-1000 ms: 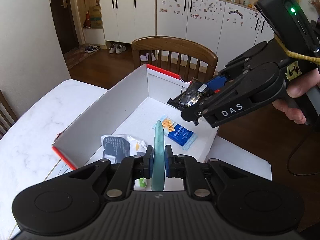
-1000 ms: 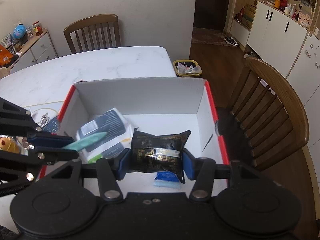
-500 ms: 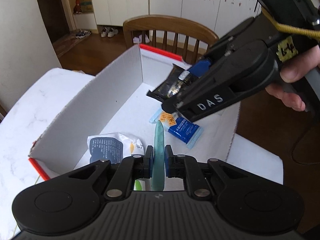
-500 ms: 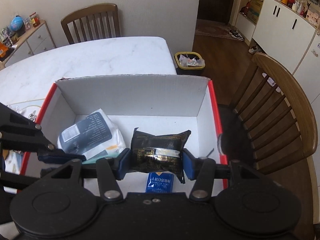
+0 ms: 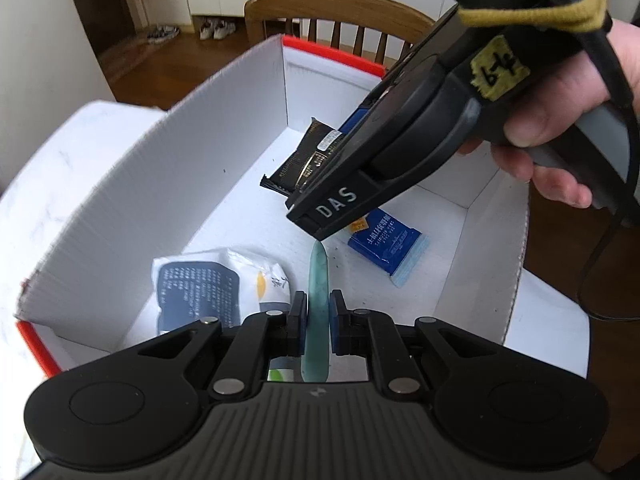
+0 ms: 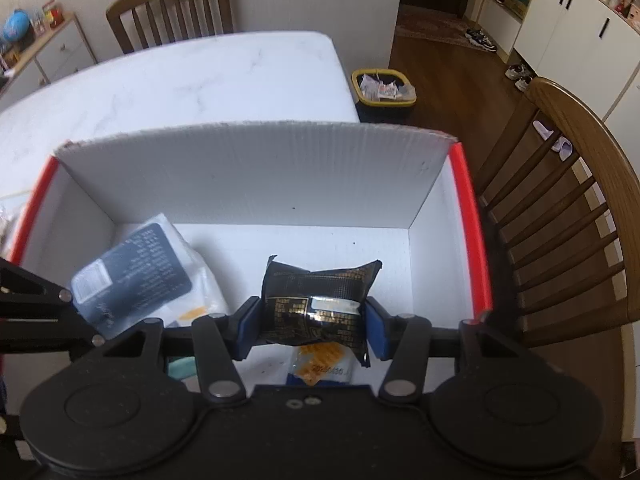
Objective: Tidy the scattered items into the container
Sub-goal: 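Lower the black snack and teal stick into the box and open both grippers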
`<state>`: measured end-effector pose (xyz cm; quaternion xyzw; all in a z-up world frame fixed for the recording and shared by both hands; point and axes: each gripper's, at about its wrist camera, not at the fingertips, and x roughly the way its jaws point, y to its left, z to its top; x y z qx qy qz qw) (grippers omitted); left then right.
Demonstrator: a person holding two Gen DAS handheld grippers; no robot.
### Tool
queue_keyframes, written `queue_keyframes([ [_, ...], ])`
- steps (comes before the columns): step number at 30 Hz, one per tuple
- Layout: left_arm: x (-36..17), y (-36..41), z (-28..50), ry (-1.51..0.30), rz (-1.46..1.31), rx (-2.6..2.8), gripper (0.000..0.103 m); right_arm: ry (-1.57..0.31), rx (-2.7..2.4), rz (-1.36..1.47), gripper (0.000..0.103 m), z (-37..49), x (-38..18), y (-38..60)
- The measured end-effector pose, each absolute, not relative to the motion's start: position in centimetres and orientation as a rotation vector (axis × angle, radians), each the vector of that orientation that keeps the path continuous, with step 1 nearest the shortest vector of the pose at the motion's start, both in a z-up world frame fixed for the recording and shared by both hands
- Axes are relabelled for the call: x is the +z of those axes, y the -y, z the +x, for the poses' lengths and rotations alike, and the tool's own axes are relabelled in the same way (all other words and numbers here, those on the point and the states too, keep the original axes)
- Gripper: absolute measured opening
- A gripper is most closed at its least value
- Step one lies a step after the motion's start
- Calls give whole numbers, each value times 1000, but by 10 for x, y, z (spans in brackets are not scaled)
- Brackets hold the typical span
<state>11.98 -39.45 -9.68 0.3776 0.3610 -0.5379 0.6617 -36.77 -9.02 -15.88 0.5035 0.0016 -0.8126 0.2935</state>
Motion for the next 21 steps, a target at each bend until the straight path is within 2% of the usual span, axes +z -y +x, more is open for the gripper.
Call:
queue_keyframes([
  [9,-111,401,128,-885,863,-1215,10,-106,-2121,1379,52,-377,-175,111],
  [21,-123,408,134,-960,880,-1201,10,-93,-2075,1411,52,-384,-185,121],
])
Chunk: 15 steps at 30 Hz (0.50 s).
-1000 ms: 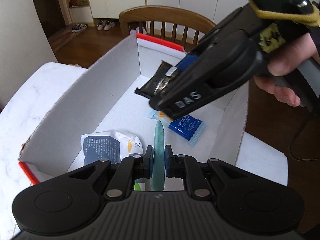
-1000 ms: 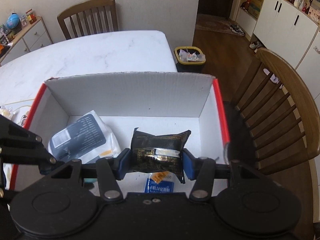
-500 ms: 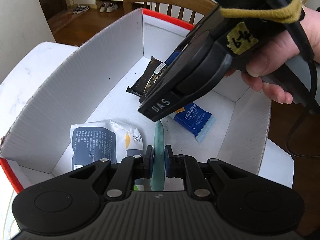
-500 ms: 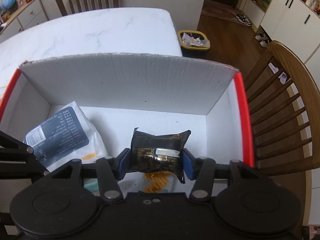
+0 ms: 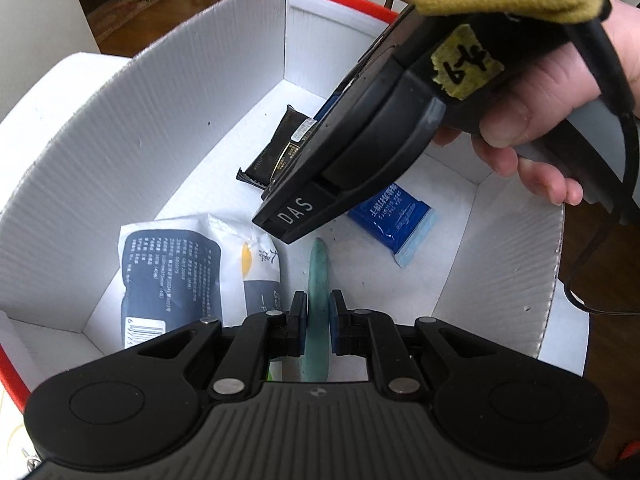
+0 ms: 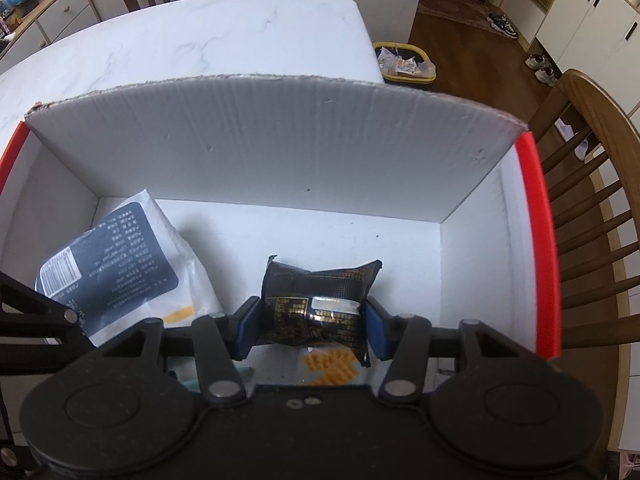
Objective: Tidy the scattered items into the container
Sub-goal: 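Lower the black snack and teal stick into the box and open both grippers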
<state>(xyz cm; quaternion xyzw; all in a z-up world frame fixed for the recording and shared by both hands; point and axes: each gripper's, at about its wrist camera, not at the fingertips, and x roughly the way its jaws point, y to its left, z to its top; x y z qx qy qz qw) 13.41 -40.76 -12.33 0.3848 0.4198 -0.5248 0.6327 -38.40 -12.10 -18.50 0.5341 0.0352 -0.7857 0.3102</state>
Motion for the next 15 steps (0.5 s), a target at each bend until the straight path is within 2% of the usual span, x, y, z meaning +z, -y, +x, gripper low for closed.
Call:
queue_keyframes([
  [15,-130,407,144,-1052,899,-1188,10,-52,-2058,1430,57,-401,-194,116],
])
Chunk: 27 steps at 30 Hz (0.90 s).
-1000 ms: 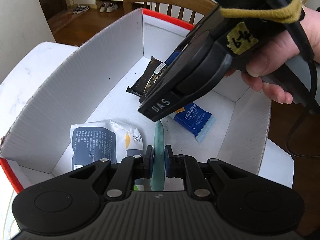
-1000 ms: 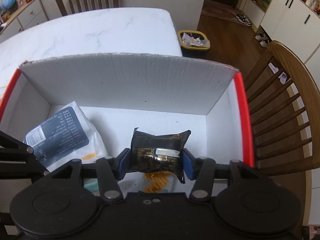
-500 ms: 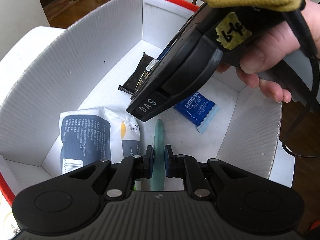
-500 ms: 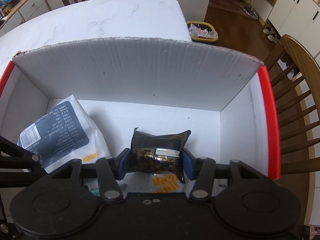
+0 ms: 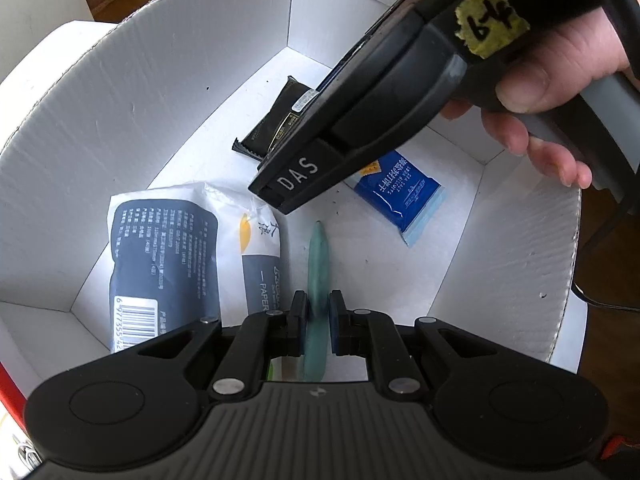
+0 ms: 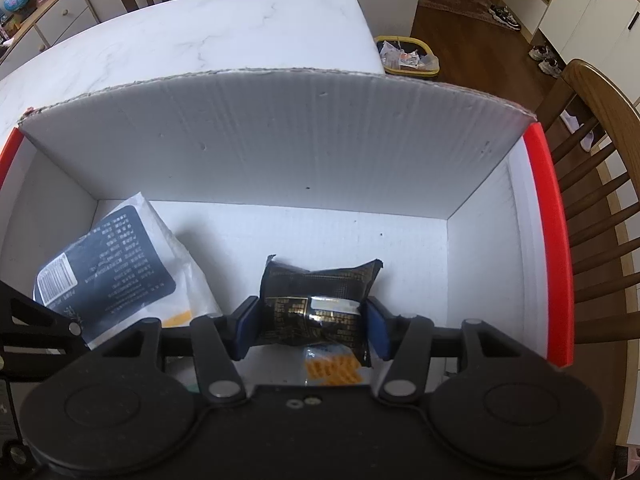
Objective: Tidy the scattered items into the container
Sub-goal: 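Lower the black snack and teal stick into the box and open both grippers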
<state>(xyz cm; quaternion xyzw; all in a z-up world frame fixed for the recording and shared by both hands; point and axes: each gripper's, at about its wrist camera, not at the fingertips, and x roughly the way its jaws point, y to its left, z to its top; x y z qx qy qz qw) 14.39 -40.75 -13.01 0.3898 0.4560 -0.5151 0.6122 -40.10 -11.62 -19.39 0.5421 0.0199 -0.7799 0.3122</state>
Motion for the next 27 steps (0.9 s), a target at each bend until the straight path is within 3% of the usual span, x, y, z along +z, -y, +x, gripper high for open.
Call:
queue_keyframes([
  [9,-119,402,149,-1020,875,-1187,12,-44,-2083,1414,66,-399,-189,114],
  [17,-108,394,146,-987,858,-1190,21,8,-2105,1377,70,-392,-174,103],
  [20,-101,389,144,-966,850,-1197,29,31,-2114,1355,71,-386,-166,97],
  [23,-94,384,138,-952,830,-1191,49,49,-2122,1332,72,-383,-156,89],
  [27,-80,373,139,-924,806,-1197,51,91,-2142,1296,73,-372,-142,78],
])
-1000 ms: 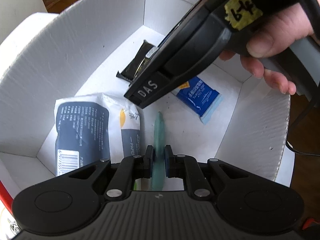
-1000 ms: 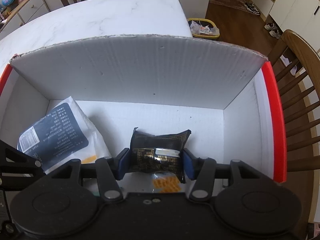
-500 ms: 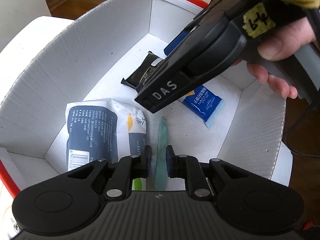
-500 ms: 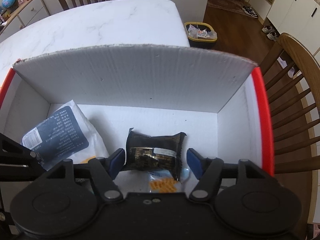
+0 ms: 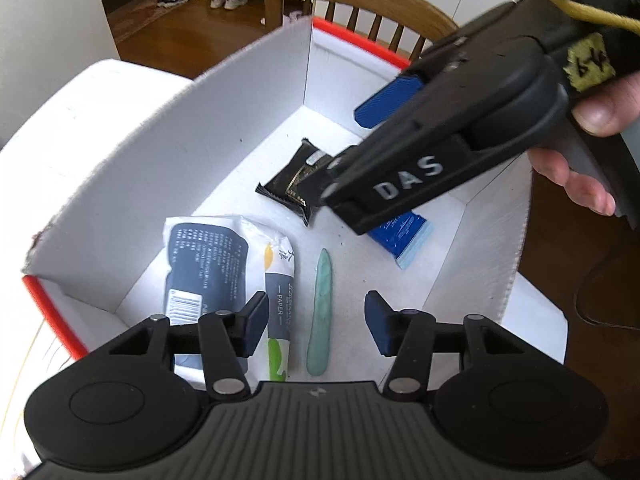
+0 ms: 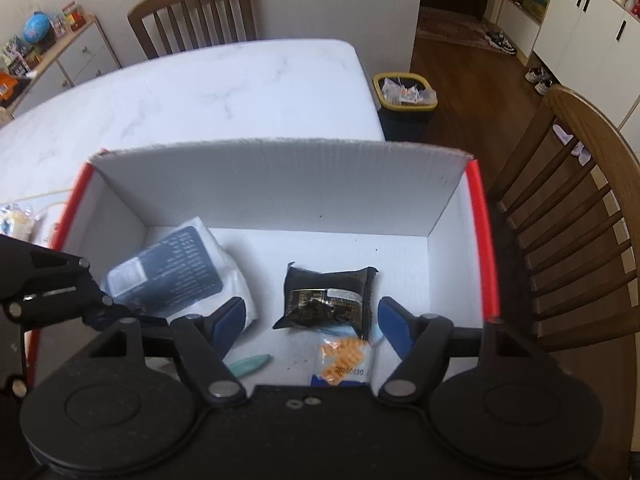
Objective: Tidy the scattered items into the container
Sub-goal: 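Lower the black snack and teal stick into the box and open both grippers, then withdraw both grippers from the box back toward the snack pile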
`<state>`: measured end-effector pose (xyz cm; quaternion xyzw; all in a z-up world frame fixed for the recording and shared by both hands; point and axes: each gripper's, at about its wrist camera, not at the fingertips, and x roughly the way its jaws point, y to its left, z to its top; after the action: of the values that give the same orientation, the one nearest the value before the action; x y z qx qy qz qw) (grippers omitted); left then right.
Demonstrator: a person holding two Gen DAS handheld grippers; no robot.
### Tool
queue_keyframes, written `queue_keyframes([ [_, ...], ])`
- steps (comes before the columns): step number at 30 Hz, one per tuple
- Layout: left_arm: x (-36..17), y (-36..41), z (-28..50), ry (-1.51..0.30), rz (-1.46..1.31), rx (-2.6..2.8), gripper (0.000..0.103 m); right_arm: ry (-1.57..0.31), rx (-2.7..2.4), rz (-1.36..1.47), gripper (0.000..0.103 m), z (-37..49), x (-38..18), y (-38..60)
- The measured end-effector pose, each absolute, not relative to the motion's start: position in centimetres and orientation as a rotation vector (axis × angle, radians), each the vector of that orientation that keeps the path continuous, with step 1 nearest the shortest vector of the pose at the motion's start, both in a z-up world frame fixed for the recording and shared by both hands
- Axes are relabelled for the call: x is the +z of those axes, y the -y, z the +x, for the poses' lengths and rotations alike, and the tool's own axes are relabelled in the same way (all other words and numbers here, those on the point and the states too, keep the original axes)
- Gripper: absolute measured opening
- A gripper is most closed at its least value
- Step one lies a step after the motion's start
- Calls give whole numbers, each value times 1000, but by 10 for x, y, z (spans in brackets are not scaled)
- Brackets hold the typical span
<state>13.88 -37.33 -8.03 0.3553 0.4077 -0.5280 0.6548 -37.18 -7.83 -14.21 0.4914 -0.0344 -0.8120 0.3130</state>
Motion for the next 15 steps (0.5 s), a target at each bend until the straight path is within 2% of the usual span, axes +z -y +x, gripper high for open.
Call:
queue_keyframes([
  [12,-56,358,121,-857,752,-1224,52,198,-2202,1194,75,-335,-107,52],
  [15,-51,350,116,-840,753,-1221,67,228,-2213,1155,77,-322,-98,48],
])
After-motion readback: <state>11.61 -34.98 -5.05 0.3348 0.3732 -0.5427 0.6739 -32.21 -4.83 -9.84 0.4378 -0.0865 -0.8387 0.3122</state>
